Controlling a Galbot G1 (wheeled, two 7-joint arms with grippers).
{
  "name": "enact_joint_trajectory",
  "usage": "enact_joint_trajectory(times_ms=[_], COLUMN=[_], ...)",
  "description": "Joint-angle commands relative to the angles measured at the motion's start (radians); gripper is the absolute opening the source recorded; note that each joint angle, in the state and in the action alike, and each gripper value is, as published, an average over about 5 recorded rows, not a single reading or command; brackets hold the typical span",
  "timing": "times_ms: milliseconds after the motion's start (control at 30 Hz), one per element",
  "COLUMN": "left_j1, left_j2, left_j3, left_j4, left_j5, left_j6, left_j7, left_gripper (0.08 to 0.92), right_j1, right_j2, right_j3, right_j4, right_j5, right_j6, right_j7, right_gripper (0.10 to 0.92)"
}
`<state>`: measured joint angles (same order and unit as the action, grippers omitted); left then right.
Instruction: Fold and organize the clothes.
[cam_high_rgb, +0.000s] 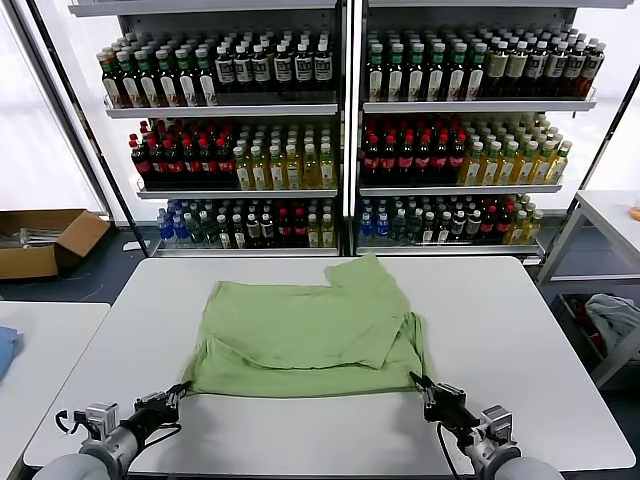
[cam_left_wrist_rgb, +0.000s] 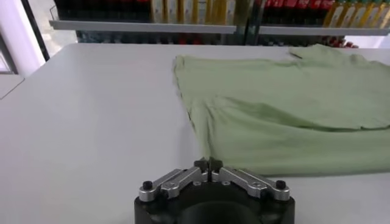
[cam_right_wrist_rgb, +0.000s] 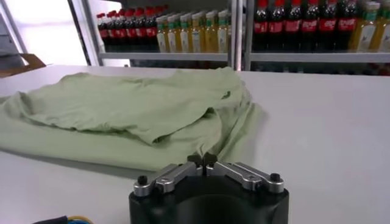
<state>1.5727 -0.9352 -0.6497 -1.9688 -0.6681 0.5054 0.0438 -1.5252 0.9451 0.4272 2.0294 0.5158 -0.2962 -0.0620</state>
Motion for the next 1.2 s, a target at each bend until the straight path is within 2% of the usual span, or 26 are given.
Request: enact_joint_trajectory(times_ms=[33, 233, 400, 533, 733, 867, 1033, 1200], left_j1=[0.308, 0.441, 0.478, 0.484, 0.482, 0.424, 0.268, 0.086], left_j2=[-0.035, -0.093, -0.115, -0.118, -0.107, -0.058, 0.051, 0.166], left_j3=[-0.153, -0.209, -0.223, -0.237, -0.333, -0.386, -0.345, -0.196], left_j4=[-0.216, -0.289, -0.326, -0.346, -0.399, -0.401, -0.298, -0.130], left_j5=[0.024, 0.060, 0.101, 0.127, 0.073, -0.006, -0.053, -0.050], left_j6=[0.012, 0.015, 0.031, 0.041, 0.059, 0.068, 0.043, 0.004], left_j7=[0.020, 0.020, 0.027, 0.032, 0.035, 0.056, 0.109, 0.171], left_gripper=[0.096, 0.094, 0.094, 0.103, 0.247, 0.369, 0.507, 0.654], right_j1=[-0.234, -0.454, -0.533, -0.531, -0.467, -0.293, 0.017, 0.336], right_j2=[-0.037, 0.001, 0.026, 0.032, 0.012, -0.037, -0.102, -0.134], right_j3=[0.113, 0.192, 0.204, 0.216, 0.291, 0.318, 0.235, 0.071], right_j4=[0.144, 0.235, 0.272, 0.273, 0.278, 0.225, 0.081, -0.149], right_j5=[-0.025, -0.085, -0.118, -0.103, 0.077, 0.199, 0.260, 0.252], right_j6=[0.001, 0.004, 0.003, 0.013, 0.050, 0.049, 0.012, -0.026], right_j7=[-0.018, -0.038, -0.044, -0.040, -0.056, -0.060, -0.091, -0.182], right_gripper=[0.112, 0.112, 0.112, 0.169, 0.341, 0.454, 0.601, 0.739])
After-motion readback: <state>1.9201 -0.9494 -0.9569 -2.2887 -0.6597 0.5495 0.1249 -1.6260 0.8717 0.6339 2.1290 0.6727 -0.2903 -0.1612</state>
